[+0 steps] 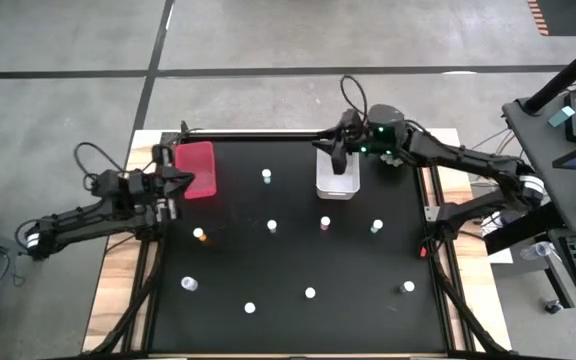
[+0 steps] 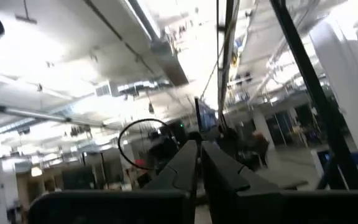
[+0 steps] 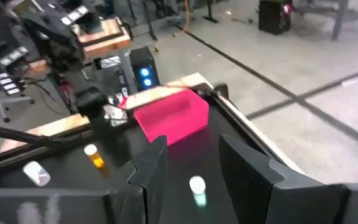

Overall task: Pick and place medicine bottles into bin by pill shape (circle, oval)
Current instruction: Put the blue capsule bottle into the white bin

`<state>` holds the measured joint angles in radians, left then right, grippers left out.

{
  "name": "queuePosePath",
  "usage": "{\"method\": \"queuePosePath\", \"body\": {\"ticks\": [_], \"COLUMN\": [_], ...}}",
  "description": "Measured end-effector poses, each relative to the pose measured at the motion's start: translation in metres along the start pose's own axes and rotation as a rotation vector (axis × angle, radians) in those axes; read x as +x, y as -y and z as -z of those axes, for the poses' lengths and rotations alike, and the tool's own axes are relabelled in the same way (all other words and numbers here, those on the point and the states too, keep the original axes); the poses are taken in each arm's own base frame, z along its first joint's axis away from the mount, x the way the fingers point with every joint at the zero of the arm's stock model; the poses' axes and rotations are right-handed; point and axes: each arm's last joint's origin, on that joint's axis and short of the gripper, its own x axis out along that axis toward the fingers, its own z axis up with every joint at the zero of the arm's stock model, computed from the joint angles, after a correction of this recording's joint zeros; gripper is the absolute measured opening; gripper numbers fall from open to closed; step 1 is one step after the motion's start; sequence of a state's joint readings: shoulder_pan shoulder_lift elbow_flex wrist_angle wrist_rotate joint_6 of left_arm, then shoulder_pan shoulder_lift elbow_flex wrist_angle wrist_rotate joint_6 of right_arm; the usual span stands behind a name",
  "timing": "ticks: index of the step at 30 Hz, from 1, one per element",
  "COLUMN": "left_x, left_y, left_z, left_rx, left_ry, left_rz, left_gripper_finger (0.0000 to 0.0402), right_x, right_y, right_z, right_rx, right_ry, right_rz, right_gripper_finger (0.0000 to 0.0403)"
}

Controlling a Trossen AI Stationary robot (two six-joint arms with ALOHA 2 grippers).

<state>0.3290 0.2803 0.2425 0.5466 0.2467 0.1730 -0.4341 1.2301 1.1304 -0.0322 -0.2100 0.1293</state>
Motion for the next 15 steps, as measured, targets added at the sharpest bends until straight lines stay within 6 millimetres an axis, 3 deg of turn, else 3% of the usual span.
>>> {"method": "queuePosePath", "body": {"ticks": [6, 11, 15], "left_x": [-0.009, -0.015, -0.019], "left_y": [0.002, 0.003, 0.004], "left_z": [-0.002, -0.005, -0.004], "left_rx": [-0.002, 0.007, 0.013], "left_ry": [-0.005, 0.026, 0.046], "left_rz": [0.0, -0.006, -0.009], "left_gripper_finger": [0.0006, 0.0006, 0.0006], "right_x": [0.039, 0.059, 0.078], "right_y": [-0.021, -0.042, -0.058], "right_z": [0.01, 0.009, 0.021], "right_rx": [-0.089, -0.142, -0.159], "right_ry": [-0.115, -0.121, -0.18], "right_rz": [-0.072, -0.139, -0.177], "right_gripper_finger": [0.0137, 0.0137, 0.0137]}}
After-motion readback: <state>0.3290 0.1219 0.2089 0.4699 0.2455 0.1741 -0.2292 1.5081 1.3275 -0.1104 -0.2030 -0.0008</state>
